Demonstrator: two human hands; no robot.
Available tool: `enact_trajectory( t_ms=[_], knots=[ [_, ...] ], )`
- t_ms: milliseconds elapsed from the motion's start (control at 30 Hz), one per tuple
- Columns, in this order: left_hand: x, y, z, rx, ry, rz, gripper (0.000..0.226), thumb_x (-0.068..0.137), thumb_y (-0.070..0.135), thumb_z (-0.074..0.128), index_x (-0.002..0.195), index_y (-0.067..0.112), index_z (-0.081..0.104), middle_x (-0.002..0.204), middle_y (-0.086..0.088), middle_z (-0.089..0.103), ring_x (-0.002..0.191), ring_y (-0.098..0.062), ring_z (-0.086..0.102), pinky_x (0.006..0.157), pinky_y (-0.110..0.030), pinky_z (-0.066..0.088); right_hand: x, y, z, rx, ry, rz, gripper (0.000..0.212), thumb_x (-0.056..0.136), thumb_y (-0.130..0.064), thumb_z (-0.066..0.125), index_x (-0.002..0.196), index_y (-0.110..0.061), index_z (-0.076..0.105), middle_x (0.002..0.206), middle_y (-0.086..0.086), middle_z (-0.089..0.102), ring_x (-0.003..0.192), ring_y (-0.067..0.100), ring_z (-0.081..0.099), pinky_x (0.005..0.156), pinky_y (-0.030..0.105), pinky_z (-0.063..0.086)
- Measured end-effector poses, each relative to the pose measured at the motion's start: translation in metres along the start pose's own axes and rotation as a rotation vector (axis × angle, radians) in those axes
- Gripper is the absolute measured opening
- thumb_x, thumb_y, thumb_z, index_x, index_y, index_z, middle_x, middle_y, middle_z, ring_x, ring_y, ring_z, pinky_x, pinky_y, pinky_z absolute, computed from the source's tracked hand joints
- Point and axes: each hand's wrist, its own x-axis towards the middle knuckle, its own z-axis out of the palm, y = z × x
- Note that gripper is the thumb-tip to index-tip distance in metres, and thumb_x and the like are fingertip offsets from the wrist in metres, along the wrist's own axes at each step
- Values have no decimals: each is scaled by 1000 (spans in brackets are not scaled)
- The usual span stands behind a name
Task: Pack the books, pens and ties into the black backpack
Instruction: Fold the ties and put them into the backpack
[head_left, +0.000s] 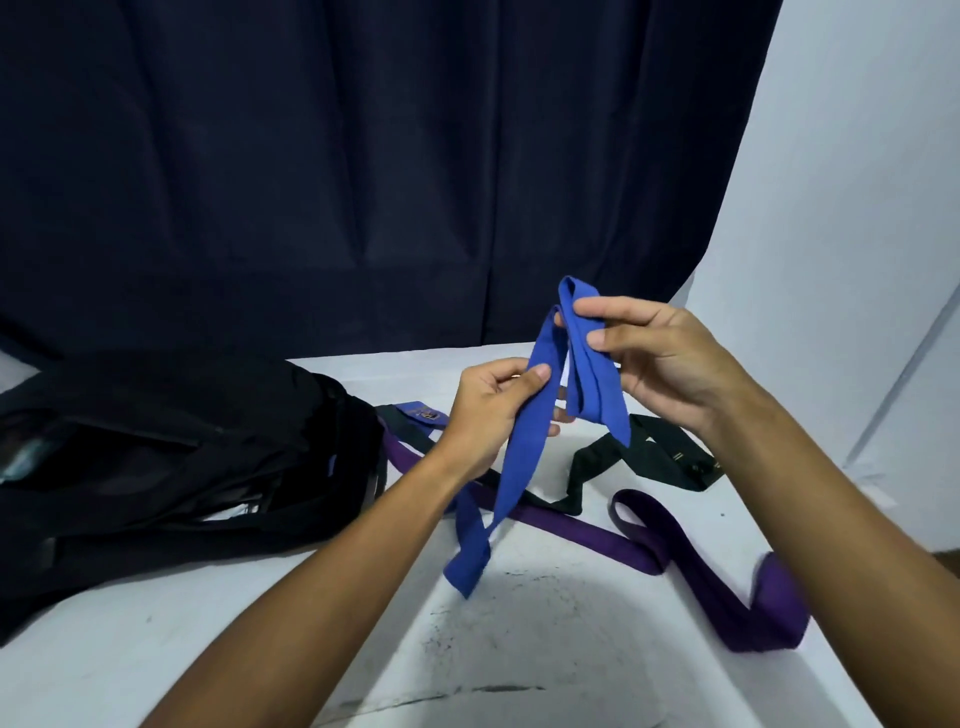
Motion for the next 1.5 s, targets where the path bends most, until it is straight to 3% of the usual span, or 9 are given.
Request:
enact_trajectory(
  t_ms=[167, 333, 467, 567, 733, 867, 1033, 1133, 1500],
  knots=[
    [2, 5, 5, -135, 46, -58, 22, 98, 6, 52, 115, 0, 65, 100, -18, 71, 84, -25, 69, 73, -31, 57, -6, 24, 8, -113, 92, -9, 29, 81, 14, 59, 100, -4, 69, 87, 9, 74, 82, 20, 71, 75, 31, 59],
    [-4, 20, 16, -366, -1, -292, 28, 99, 13, 46, 119, 0, 62, 108, -21, 64, 86, -35, 66, 73, -50, 59, -6, 39, 18, -252, 218, -106, 31, 82, 14, 61, 97, -11, 70, 85, 4, 75, 76, 17, 70, 74, 37, 56],
    [-6, 24, 13, -524, -75, -325, 29, 86, 13, 50, 109, 0, 63, 109, -19, 61, 88, -32, 64, 88, -60, 52, -5, 40, 20, -332, 258, -145, 31, 83, 11, 61, 100, -12, 71, 83, -2, 74, 71, 10, 69, 57, 28, 57],
    [-10, 19, 11, -394, -196, -235, 45, 81, -12, 51, 124, 0, 56, 113, -21, 61, 99, -33, 61, 91, -50, 54, -5, 41, 21, -375, 290, -178, 32, 82, 10, 62, 100, -15, 72, 88, 2, 72, 71, 10, 68, 55, 23, 56],
    [-14, 19, 10, -296, -171, -172, 58, 81, -32, 37, 114, 10, 61, 110, -15, 65, 82, -20, 70, 71, -30, 58, -6, 46, 22, -472, 254, -218, 35, 78, 9, 67, 93, -22, 73, 106, 6, 64, 86, 11, 63, 55, 17, 49],
    [-13, 17, 7, -268, -214, -161, 61, 80, -31, 40, 126, 6, 57, 124, -21, 60, 91, -31, 68, 87, -45, 57, -7, 42, 20, -362, 188, -104, 30, 83, 10, 61, 98, -14, 72, 92, 5, 71, 66, 11, 66, 50, 22, 49],
    [-20, 17, 9, -232, -208, -142, 54, 83, -20, 57, 128, 8, 56, 131, -15, 58, 96, -28, 67, 81, -47, 58, -3, 45, 18, -296, 216, -86, 29, 82, 13, 62, 95, -10, 72, 88, 9, 72, 70, 17, 69, 62, 24, 55],
    [-24, 12, 12, -49, -176, -92, 70, 72, -16, 73, 132, 12, 52, 130, -11, 60, 100, -30, 68, 85, -51, 57, -1, 49, 21, -322, 253, -114, 28, 81, 13, 63, 94, -11, 72, 86, 5, 73, 73, 18, 71, 66, 27, 58],
    [-26, 15, 10, -69, -219, -130, 70, 84, -18, 50, 143, 20, 42, 136, -11, 54, 112, -28, 64, 84, -44, 58, -2, 50, 23, -317, 264, -115, 24, 80, 8, 67, 96, -9, 71, 90, 8, 71, 73, 22, 72, 60, 27, 55]
  ],
)
